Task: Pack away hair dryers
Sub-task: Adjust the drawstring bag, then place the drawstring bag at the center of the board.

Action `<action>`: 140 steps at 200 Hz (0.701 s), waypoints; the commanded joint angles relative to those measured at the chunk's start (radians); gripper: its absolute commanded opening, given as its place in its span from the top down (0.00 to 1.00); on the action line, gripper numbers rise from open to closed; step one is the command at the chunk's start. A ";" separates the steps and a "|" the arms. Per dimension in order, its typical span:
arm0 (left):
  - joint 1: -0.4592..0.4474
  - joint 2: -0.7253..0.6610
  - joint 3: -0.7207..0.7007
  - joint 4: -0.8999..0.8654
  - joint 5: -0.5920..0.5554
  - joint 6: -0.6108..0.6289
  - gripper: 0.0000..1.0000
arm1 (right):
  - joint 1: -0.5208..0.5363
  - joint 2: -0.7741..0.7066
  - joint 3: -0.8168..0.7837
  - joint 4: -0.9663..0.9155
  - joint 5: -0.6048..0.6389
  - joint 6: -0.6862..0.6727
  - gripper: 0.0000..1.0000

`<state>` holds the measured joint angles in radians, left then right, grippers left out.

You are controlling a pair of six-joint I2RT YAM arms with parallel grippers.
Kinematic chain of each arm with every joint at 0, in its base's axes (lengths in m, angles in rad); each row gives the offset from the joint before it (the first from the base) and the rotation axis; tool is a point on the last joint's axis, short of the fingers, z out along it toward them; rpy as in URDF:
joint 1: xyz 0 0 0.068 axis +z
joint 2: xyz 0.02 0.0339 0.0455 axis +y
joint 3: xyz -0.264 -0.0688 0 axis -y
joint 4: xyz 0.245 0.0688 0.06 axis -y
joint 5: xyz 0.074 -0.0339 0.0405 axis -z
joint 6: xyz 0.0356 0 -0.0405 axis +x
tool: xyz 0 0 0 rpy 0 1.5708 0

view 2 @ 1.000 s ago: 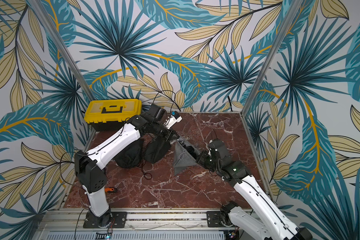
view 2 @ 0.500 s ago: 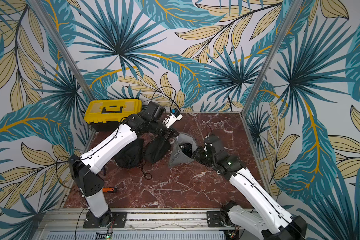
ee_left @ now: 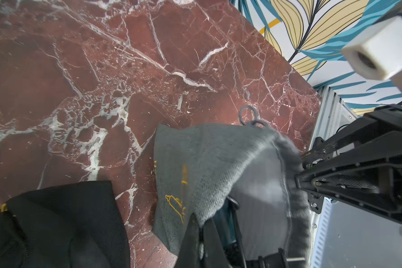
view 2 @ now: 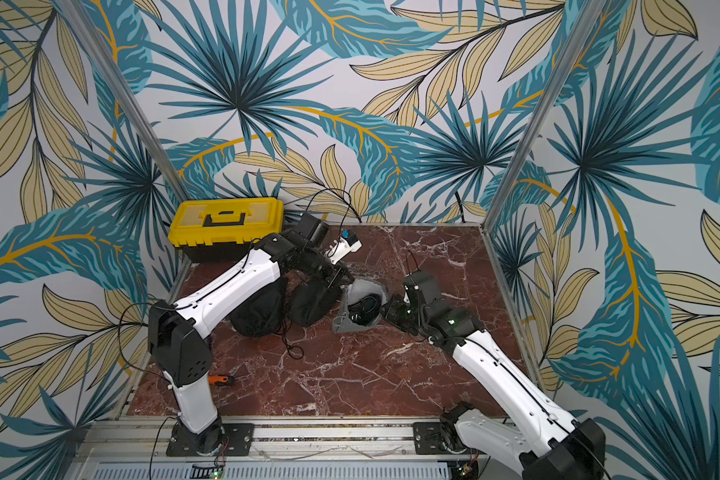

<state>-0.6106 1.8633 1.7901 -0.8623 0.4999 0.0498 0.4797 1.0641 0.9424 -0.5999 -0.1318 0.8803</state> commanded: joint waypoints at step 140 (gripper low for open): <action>0.039 -0.038 0.054 -0.024 0.183 -0.093 1.00 | 0.173 -0.033 0.089 0.082 0.004 -0.080 0.71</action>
<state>-0.5632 1.8862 1.8038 -0.8959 0.6334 -0.0261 0.5941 0.9863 0.9882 -0.4953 -0.2008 0.8497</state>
